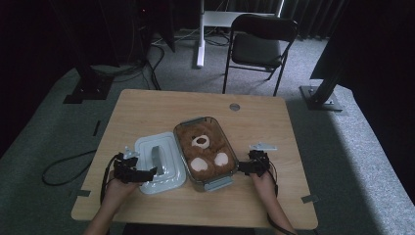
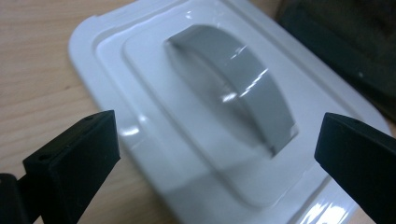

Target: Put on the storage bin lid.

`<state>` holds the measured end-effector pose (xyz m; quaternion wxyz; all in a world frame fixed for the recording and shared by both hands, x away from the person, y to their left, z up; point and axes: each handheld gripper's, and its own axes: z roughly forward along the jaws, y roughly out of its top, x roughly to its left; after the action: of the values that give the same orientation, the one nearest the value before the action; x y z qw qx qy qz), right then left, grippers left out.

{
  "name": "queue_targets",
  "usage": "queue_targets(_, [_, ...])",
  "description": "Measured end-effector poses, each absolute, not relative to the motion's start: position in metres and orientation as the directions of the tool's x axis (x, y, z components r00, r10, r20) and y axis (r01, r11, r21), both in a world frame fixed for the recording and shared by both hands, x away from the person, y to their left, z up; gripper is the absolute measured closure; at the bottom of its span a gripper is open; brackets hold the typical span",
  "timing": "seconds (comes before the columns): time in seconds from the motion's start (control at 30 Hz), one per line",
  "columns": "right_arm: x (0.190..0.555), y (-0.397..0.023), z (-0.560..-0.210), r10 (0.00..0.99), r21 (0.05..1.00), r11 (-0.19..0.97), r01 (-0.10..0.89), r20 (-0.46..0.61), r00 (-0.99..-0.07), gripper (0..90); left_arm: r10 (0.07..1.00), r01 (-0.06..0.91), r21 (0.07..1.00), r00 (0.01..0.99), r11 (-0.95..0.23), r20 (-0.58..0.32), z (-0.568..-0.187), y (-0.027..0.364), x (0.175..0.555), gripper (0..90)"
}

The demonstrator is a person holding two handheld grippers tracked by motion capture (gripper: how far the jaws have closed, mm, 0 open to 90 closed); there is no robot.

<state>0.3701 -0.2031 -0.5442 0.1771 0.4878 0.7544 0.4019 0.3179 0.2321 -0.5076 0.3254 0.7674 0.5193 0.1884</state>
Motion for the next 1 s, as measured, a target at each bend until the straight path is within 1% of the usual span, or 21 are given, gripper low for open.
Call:
queue_targets(0.27, [0.366,-0.199,-0.541,0.868,0.794,0.193,0.576,0.136,-0.478,12.1,0.915,0.701,0.667,0.397,-0.252,-0.071,-0.516,0.211,0.338,0.8])
queue_targets(0.3, [0.365,-0.198,-0.540,0.867,0.794,0.197,0.576,0.133,-0.480,12.1,0.915,0.696,0.673,0.397,-0.250,-0.071,-0.516,0.211,0.339,5.1])
queue_targets(0.37, [0.365,-0.196,-0.541,0.862,0.795,0.199,0.573,0.136,-0.488,12.1,0.912,0.697,0.669,0.404,-0.257,-0.071,-0.518,0.208,0.344,6.2])
queue_targets(0.4, [0.364,-0.196,-0.541,0.860,0.794,0.202,0.573,0.136,-0.492,12.1,0.911,0.692,0.674,0.407,-0.258,-0.068,-0.518,0.207,0.344,8.6])
queue_targets(0.43, [0.364,-0.194,-0.541,0.858,0.793,0.205,0.573,0.136,-0.496,12.8,0.909,0.688,0.679,0.410,-0.257,-0.071,-0.518,0.206,0.345,18.0])
queue_targets(0.47, [0.364,-0.194,-0.541,0.858,0.795,0.202,0.572,0.138,-0.495,12.7,0.907,0.689,0.677,0.414,-0.258,-0.075,-0.519,0.205,0.346,18.6])
queue_targets(0.5, [0.364,-0.194,-0.541,0.857,0.794,0.201,0.574,0.141,-0.496,12.6,0.905,0.684,0.682,0.418,-0.258,-0.077,-0.519,0.205,0.347,24.3])
queue_targets(0.53, [0.364,-0.195,-0.541,0.855,0.792,0.199,0.577,0.148,-0.497,12.6,0.906,0.682,0.685,0.417,-0.256,-0.077,-0.519,0.206,0.347,34.3])
queue_targets(0.6, [0.363,-0.195,-0.542,0.852,0.795,0.193,0.576,0.155,-0.500,12.8,0.903,0.683,0.685,0.420,-0.253,-0.085,-0.521,0.208,0.348,42.4])
queue_targets(0.67, [0.362,-0.195,-0.542,0.847,0.795,0.186,0.577,0.168,-0.505,13.0,0.902,0.687,0.690,0.416,-0.228,-0.116,-0.522,0.213,0.349,45.9])
queue_targets(0.83, [0.360,-0.192,-0.543,0.819,0.798,0.194,0.570,0.187,-0.542,12.9,0.912,0.681,0.711,0.384,-0.173,-0.146,-0.519,0.224,0.348,58.3])
queue_targets(0.9, [0.359,-0.190,-0.543,0.813,0.803,0.202,0.560,0.181,-0.554,12.9,0.916,0.664,0.730,0.377,-0.162,-0.139,-0.515,0.228,0.346,63.1])
queue_targets(1.0, [0.358,-0.187,-0.542,0.812,0.807,0.210,0.551,0.170,-0.559,12.9,0.917,0.643,0.753,0.370,-0.139,-0.147,-0.507,0.235,0.342,67.8])
